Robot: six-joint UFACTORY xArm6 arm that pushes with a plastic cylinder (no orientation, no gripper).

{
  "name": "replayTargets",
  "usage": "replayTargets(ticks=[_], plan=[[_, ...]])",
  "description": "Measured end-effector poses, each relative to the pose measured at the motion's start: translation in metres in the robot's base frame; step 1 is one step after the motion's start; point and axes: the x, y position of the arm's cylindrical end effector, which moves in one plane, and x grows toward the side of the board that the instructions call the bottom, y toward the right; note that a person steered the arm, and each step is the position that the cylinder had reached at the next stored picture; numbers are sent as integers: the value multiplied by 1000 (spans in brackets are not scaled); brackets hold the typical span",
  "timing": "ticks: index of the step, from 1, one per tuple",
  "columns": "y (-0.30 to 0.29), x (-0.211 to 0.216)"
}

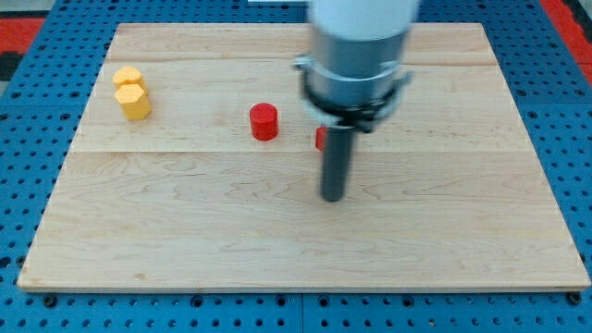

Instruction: Slide red circle adjacent to the red star

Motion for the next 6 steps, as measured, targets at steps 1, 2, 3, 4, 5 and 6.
replayTargets(ticks=[1,2,3,4,5,6], plan=[[-66,-42],[-103,-107],[-99,-140],[-40,-140],[-24,-133],[-21,-93]])
